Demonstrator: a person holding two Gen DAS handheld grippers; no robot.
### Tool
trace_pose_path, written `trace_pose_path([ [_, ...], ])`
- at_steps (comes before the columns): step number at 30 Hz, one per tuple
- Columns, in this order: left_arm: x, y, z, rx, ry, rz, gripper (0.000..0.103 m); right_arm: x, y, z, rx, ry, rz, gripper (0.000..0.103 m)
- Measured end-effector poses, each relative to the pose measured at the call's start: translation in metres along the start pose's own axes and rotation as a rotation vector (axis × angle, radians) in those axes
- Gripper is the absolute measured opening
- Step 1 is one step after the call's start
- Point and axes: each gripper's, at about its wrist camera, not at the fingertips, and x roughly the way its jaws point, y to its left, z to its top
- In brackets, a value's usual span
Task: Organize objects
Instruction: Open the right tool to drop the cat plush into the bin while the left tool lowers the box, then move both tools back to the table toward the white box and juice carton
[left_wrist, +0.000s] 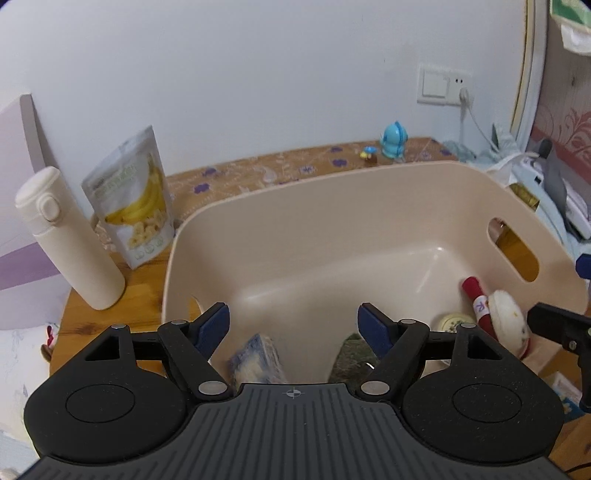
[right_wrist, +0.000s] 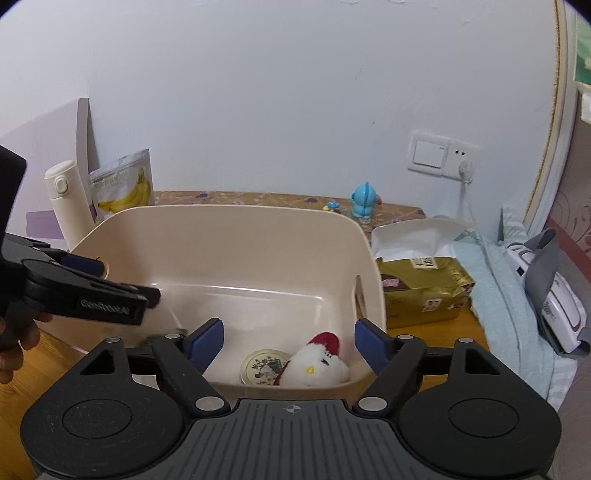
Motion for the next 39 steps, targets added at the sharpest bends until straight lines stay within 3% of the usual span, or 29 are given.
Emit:
trace_pose_path([
  [3,-0.013,0.0,0.001,-0.001,-0.025,0.003,0.078,-0.009,-0.001,-0.002,0.009,-0.011,-0.002,0.087],
  [23,-0.109,0.01,-0.032,-0.029,-0.18,-0.004,0.083,-0.069,-0.006,-0.023,0.041,-0.076,-0.019,0.096],
  [39,-0.109,0.029,-0.092,-0.073,-0.1,-0.045,0.087,-0.085,-0.008,-0.056,0.016,-0.025,-0.023,0.103],
])
